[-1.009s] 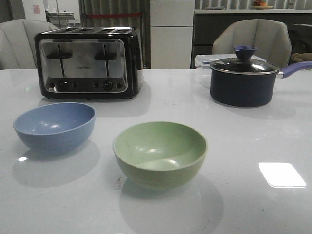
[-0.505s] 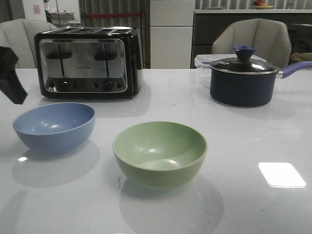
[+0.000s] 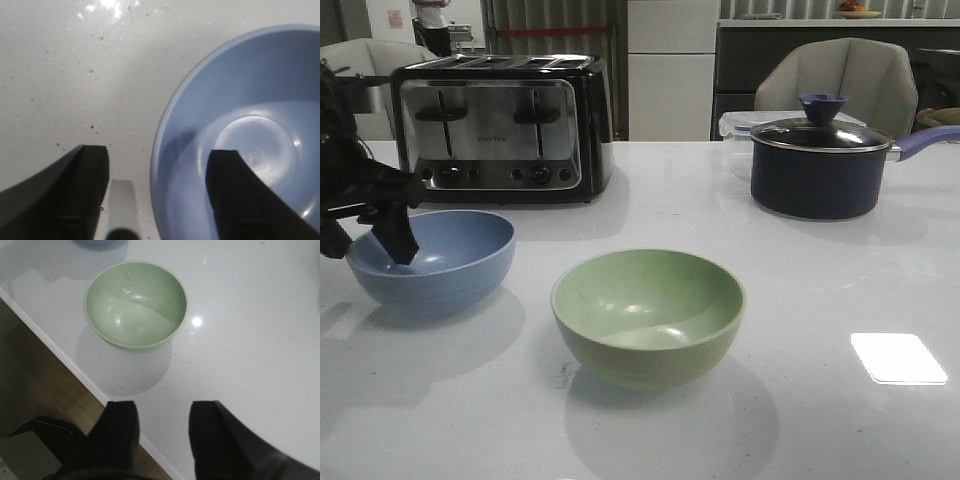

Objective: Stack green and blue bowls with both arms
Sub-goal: 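Lower the left gripper and grasp the rim of the light blue bowl, then carry the blue bowl with the left gripper over the green bowl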

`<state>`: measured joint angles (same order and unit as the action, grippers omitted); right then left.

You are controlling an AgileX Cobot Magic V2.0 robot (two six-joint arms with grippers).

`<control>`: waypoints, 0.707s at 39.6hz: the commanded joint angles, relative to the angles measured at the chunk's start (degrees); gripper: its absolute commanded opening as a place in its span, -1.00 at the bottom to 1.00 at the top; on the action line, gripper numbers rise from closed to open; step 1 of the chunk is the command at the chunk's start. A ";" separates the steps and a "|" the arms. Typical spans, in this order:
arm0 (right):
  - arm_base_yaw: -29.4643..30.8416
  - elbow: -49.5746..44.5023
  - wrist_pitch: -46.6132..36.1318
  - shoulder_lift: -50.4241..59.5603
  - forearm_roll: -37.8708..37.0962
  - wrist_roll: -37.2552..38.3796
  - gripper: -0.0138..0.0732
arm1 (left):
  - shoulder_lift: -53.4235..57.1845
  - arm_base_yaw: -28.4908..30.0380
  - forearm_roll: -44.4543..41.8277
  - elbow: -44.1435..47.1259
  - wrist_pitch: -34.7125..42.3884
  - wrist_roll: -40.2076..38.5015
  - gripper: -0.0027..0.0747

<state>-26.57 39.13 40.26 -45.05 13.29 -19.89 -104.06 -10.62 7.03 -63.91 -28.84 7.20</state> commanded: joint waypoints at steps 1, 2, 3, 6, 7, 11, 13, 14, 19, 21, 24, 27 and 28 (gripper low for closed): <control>-0.08 1.61 -3.38 0.45 0.27 -0.40 0.19 | 2.23 -0.38 0.75 -2.09 2.32 -0.11 -0.08; -0.08 1.61 -3.38 0.45 0.27 -0.40 0.19 | 2.23 -0.38 0.75 -2.09 2.43 -0.11 -0.13; -0.08 1.61 -3.38 0.45 0.27 -0.40 0.19 | 2.33 -0.38 0.75 -2.09 2.43 -0.11 -0.19; -0.08 1.61 -3.38 0.45 0.27 -0.40 0.19 | 2.44 -0.38 0.75 -2.09 2.43 -0.11 -0.37; -0.08 1.61 -3.38 0.45 0.27 -0.40 0.19 | 2.44 -0.38 0.75 -2.09 2.43 -0.11 -0.41; -0.08 1.61 -3.38 0.45 0.27 -0.40 0.19 | 2.80 -0.38 0.75 -2.09 2.43 -0.11 -0.59; -0.08 1.61 -3.38 0.45 0.27 -0.40 0.19 | 3.08 -0.38 0.92 -2.09 2.09 -0.11 -0.67; -0.08 1.61 -3.38 0.45 0.27 -0.40 0.19 | 3.36 -0.38 1.28 -2.09 1.91 -0.11 -0.70; -0.08 1.61 -3.38 0.45 0.27 -0.40 0.19 | 5.67 -0.60 3.17 -2.09 1.26 -0.11 -0.69; -0.08 1.61 -3.38 0.45 0.27 -0.40 0.19 | 7.16 -1.11 4.10 -2.20 0.83 0.01 -0.69; -0.08 1.61 -3.38 0.45 0.27 -0.40 0.19 | 9.52 -2.31 4.34 -2.89 -0.84 0.10 -0.69; -0.08 1.61 -3.38 0.45 0.27 -0.40 0.19 | 11.27 -3.92 4.34 -4.62 -3.99 0.10 -0.69; -0.08 1.61 -3.38 0.45 0.27 -0.40 0.19 | 11.71 -4.42 4.34 -5.32 -4.84 0.10 -0.69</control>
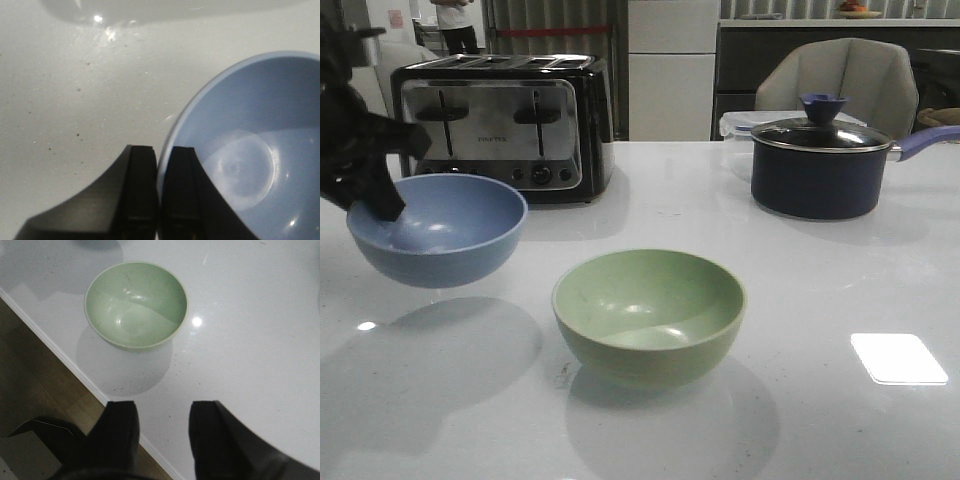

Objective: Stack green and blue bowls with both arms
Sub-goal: 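Carry the blue bowl with the left gripper over the green bowl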

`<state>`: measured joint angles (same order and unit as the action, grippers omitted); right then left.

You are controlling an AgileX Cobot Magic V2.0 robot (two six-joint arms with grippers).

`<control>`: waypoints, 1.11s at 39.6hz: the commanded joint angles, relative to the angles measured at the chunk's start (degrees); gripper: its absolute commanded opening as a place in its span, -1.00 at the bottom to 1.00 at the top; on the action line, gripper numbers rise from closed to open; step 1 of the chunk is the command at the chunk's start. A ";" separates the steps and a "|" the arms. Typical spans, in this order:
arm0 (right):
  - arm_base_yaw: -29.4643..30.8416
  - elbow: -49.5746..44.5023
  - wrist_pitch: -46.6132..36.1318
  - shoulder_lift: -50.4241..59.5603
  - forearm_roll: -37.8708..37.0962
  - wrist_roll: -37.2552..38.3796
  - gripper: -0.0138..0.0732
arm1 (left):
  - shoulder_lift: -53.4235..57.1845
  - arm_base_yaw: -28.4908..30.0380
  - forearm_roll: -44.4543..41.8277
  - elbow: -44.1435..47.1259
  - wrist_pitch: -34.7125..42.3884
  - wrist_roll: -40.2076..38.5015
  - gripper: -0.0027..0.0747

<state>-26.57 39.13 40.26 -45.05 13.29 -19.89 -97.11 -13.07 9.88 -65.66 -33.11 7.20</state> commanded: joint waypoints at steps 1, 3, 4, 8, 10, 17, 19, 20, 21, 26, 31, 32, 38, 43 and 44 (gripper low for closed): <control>-0.08 1.61 -3.38 0.45 0.27 -0.40 0.19 | 4.93 -2.48 1.48 -4.50 -1.39 0.10 -0.69; -0.08 1.61 -3.38 0.45 0.27 -0.40 0.19 | 5.57 -3.91 1.48 -6.33 -3.81 0.10 -0.69; -0.08 1.61 -3.38 0.45 0.27 -0.40 0.19 | 5.76 -4.59 1.48 -7.12 -4.47 0.10 -0.69; -0.08 1.61 -3.33 0.45 0.27 -0.40 0.19 | 6.00 -8.20 1.48 -10.77 -9.66 0.10 -0.69; -0.08 1.61 -3.33 0.45 0.27 -0.40 0.19 | 6.00 -10.25 1.48 -11.79 -10.40 0.10 -0.69; -0.08 1.61 -3.33 0.45 0.27 -0.40 0.19 | 5.89 -16.91 1.48 -12.93 -8.12 0.10 -0.69; -0.08 1.61 -3.33 0.45 0.27 -0.40 0.19 | 5.67 -18.76 1.48 -12.93 -6.97 0.10 -0.69; -0.08 1.61 -3.33 0.45 0.27 -0.40 0.19 | 5.54 -19.18 1.48 -12.93 -6.70 0.10 -0.69; -0.08 1.61 -3.33 0.45 0.27 -0.40 0.19 | 5.25 -19.93 1.48 -12.93 -6.25 0.10 -0.69; -0.08 1.61 -3.30 0.45 0.27 -0.40 0.19 | 3.76 -22.11 1.48 -12.93 -5.54 0.10 -0.69; -0.08 1.61 -3.30 0.45 0.27 -0.40 0.19 | 1.78 -23.16 1.48 -12.93 -5.54 0.10 -0.69; -0.08 1.61 -3.30 0.45 0.27 -0.40 0.19 | 1.40 -23.16 1.48 -12.93 -5.54 0.10 -0.69; -0.08 1.61 -3.30 0.45 0.27 -0.40 0.19 | -1.68 -23.16 1.62 -12.83 -5.54 0.10 -0.69; -0.08 1.61 -3.30 0.45 0.27 -0.40 0.19 | -3.73 -23.16 1.79 -12.83 -5.26 0.10 -0.69; -0.08 1.61 -3.30 0.45 0.27 -0.40 0.19 | -4.13 -23.16 1.79 -12.83 -5.11 0.10 -0.69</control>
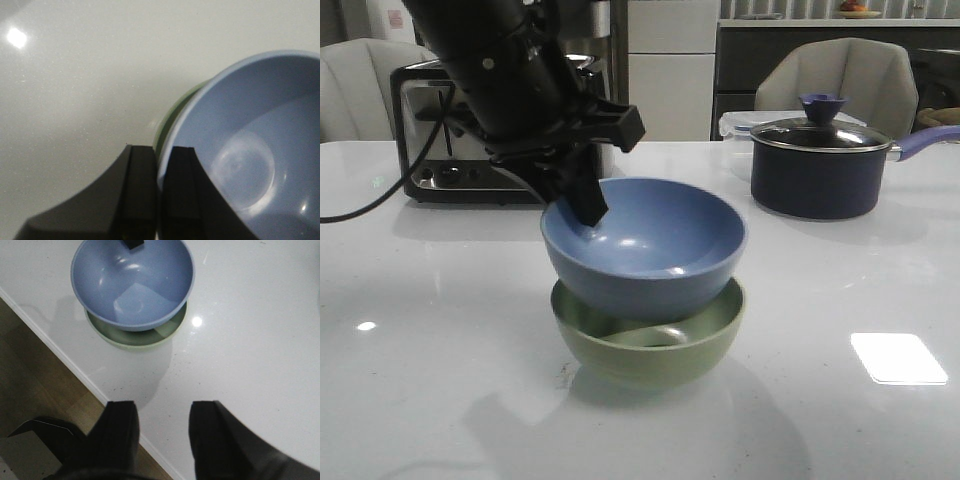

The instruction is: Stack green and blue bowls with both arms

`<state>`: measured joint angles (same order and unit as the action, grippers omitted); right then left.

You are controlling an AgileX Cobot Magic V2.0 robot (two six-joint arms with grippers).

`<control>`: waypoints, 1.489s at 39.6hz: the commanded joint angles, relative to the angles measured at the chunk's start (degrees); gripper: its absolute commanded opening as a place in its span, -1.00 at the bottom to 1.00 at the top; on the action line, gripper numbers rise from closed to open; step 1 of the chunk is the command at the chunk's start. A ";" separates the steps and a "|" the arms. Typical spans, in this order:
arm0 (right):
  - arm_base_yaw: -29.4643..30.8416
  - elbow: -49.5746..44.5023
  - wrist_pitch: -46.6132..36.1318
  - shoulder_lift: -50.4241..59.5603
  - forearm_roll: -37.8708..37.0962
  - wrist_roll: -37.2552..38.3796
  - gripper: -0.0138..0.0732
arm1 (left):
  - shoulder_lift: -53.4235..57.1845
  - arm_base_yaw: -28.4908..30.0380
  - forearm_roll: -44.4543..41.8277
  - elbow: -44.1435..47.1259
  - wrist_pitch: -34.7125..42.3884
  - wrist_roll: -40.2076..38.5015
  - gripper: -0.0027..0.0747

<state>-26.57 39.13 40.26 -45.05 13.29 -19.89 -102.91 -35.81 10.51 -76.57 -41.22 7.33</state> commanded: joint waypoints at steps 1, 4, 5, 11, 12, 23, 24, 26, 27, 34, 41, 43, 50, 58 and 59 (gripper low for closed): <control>-0.08 1.61 -3.30 0.45 0.27 -0.40 0.19 | 1.24 -0.42 1.17 -1.92 3.12 -0.02 -0.69; -0.08 1.61 -3.30 0.45 0.27 -0.40 0.19 | 0.14 -0.42 1.17 -1.92 3.19 -0.02 -0.69; -0.08 1.61 -3.30 0.45 0.27 -0.40 0.19 | -0.11 -0.42 1.17 -1.92 3.19 -0.02 -0.69; -0.08 1.61 -3.30 0.45 0.27 -0.40 0.19 | -1.14 -0.42 1.17 -1.92 3.63 -0.02 -0.55; -0.08 1.61 -3.30 0.45 0.27 -0.40 0.19 | -1.14 -0.42 1.17 -1.92 3.91 -0.02 -0.48; -0.08 1.61 -3.30 0.45 0.27 -0.40 0.19 | -0.88 -0.42 1.17 -2.05 4.12 -0.02 0.15; -0.08 1.61 -3.30 0.45 0.27 -0.40 0.19 | -0.73 -0.42 1.03 -2.17 4.00 -0.02 0.15; -0.08 1.61 -3.30 0.45 0.27 -0.40 0.19 | -0.11 -0.31 0.30 -2.42 3.71 -0.02 0.15; -0.08 1.61 -3.30 0.45 0.27 -0.40 0.19 | 0.50 -0.31 0.06 -2.42 3.71 -0.02 0.15; -0.08 1.61 -3.30 0.45 0.27 -0.40 0.19 | 6.73 -0.31 -3.97 -2.42 1.55 -0.02 0.14; -0.08 1.61 -3.30 0.45 0.27 -0.40 0.19 | 15.52 -0.31 -7.20 -1.88 -3.36 -0.02 0.14; -0.08 1.61 -3.30 0.45 0.27 -0.40 0.19 | 17.87 -0.31 -7.62 -1.32 -3.90 -0.02 0.14; -0.08 1.61 -3.24 0.45 0.27 -0.40 0.19 | 27.26 -0.31 -8.79 3.13 -3.90 -0.02 0.14; -0.08 1.61 -3.24 0.45 0.27 -0.40 0.19 | 36.99 -0.31 -9.91 10.73 -3.90 -0.02 0.14; -0.08 1.61 -3.24 0.45 0.27 -0.40 0.19 | 37.95 -0.31 -9.91 11.96 -3.90 -0.02 0.14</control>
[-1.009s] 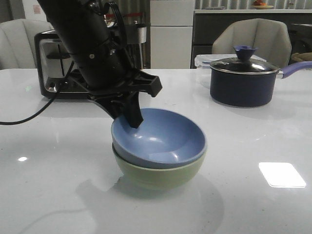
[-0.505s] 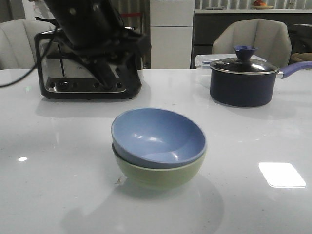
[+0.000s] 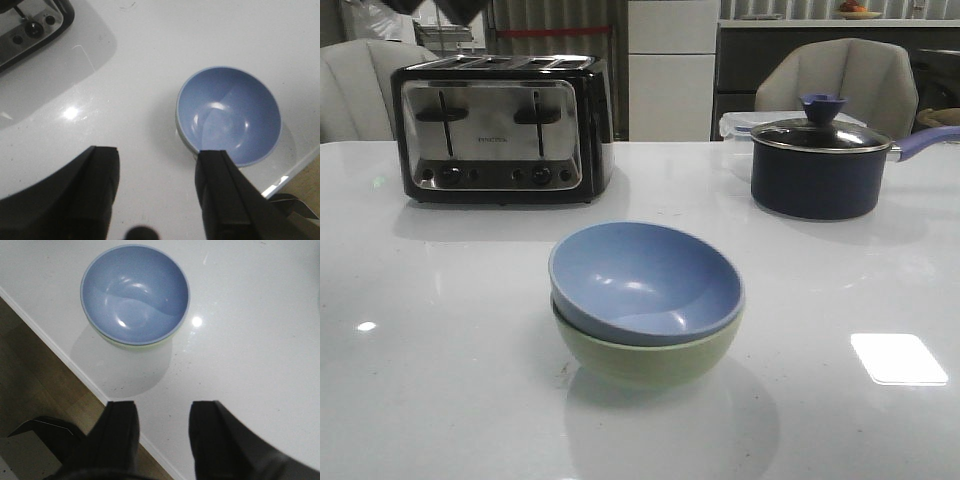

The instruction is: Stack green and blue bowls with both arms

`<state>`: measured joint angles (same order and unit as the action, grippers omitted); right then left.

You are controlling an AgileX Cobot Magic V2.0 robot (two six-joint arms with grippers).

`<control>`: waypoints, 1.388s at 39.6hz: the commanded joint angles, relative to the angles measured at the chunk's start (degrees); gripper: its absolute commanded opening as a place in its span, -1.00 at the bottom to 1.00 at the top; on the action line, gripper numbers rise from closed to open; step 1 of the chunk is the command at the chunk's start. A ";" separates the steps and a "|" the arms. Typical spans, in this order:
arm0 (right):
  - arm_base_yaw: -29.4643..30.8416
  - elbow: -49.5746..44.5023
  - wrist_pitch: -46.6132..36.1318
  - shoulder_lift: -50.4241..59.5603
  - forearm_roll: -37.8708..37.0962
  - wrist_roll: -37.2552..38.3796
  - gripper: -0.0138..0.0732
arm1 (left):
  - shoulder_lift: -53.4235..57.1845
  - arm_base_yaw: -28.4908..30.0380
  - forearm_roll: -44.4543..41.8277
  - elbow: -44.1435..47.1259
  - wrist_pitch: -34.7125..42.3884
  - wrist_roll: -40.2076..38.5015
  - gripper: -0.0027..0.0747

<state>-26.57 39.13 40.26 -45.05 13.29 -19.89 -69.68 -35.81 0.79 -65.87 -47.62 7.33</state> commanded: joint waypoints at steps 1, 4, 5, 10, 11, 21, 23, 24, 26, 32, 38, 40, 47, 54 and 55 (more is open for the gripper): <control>-0.08 1.61 -3.24 0.45 0.27 -0.40 0.19 | 5.70 -0.31 -0.19 2.17 2.50 -0.02 0.14; -0.08 1.61 -3.24 0.45 0.27 -0.40 0.19 | 9.27 -0.31 -0.19 5.62 2.50 -0.02 0.14; -0.08 1.61 -3.24 0.45 0.27 -0.40 0.19 | 10.20 -0.31 -0.19 6.55 2.50 -0.02 0.14; -0.08 1.61 -3.24 0.45 0.27 -0.40 0.19 | 15.53 -0.31 -0.19 12.01 2.62 -0.72 0.14; -0.08 1.61 -3.24 0.45 0.27 -0.40 0.19 | 16.38 -0.31 -0.19 12.87 2.71 -0.72 0.14; -0.08 1.61 -3.11 0.45 0.27 -0.40 0.19 | 23.58 -0.31 -0.28 20.48 3.59 -1.78 0.14; -0.08 1.61 -3.11 0.45 0.27 -0.40 0.19 | 24.42 -0.31 -0.28 21.38 4.15 -1.78 0.14; -0.08 1.61 -3.11 0.45 0.27 -0.40 0.19 | 24.58 -0.31 -0.28 21.71 4.52 -1.78 0.14; -0.08 1.61 -3.11 0.45 0.27 -0.40 0.19 | 25.17 -0.31 -0.28 22.32 5.35 -1.78 0.14; 0.04 1.61 -3.36 0.25 0.27 -0.13 0.08 | 25.18 -0.31 -0.28 22.59 6.50 -1.78 0.14; 0.11 1.61 -3.36 0.16 0.27 -0.08 -0.26 | 25.18 -0.31 -0.28 22.59 7.39 -1.78 0.05; 0.11 1.61 -3.36 0.16 0.27 -0.08 -0.41 | 25.18 -0.31 -0.28 22.59 7.75 -1.78 -0.08; 0.11 1.61 -3.36 0.16 0.27 -0.08 -0.55 | 25.18 -0.31 -0.28 22.59 8.05 -1.78 -0.65; 0.11 1.61 -3.25 0.16 0.27 -0.08 -0.55 | 25.18 -0.31 0.01 22.59 7.60 -1.78 -0.69; 0.11 1.61 -3.25 0.16 0.27 -0.08 -0.55 | 25.18 -0.31 0.01 22.59 7.60 -1.78 -0.69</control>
<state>-26.57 39.13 40.36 -45.05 13.29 -19.89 -44.90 -35.81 0.52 -41.73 -43.81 6.10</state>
